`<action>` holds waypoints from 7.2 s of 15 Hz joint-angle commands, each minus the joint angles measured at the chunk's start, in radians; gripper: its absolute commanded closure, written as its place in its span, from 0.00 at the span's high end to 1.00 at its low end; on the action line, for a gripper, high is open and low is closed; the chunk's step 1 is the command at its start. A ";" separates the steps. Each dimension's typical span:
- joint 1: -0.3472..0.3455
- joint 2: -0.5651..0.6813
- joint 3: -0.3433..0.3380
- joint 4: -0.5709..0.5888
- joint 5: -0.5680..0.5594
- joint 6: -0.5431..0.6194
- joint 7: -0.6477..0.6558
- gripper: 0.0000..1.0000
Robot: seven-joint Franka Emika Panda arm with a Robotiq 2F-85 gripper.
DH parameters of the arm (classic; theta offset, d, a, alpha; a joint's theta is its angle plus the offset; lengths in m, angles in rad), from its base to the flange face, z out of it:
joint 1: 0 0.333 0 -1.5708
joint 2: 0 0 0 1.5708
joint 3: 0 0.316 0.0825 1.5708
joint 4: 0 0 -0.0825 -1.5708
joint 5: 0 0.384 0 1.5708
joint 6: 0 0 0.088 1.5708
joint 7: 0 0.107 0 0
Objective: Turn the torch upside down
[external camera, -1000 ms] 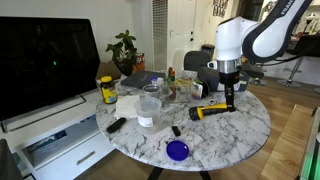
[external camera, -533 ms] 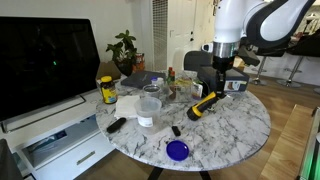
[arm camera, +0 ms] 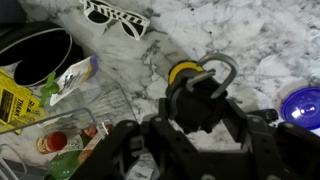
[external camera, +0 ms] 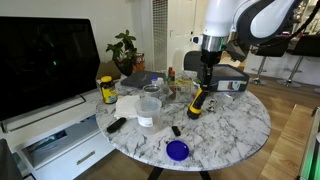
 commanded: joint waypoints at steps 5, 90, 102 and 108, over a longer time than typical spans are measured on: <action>-0.009 0.112 -0.025 0.084 -0.037 0.075 0.006 0.32; -0.056 -0.098 0.002 -0.133 0.234 0.315 0.081 0.00; -0.086 -0.058 0.008 -0.145 0.204 0.421 0.067 0.00; -0.042 -0.110 -0.005 -0.135 0.245 0.333 0.040 0.00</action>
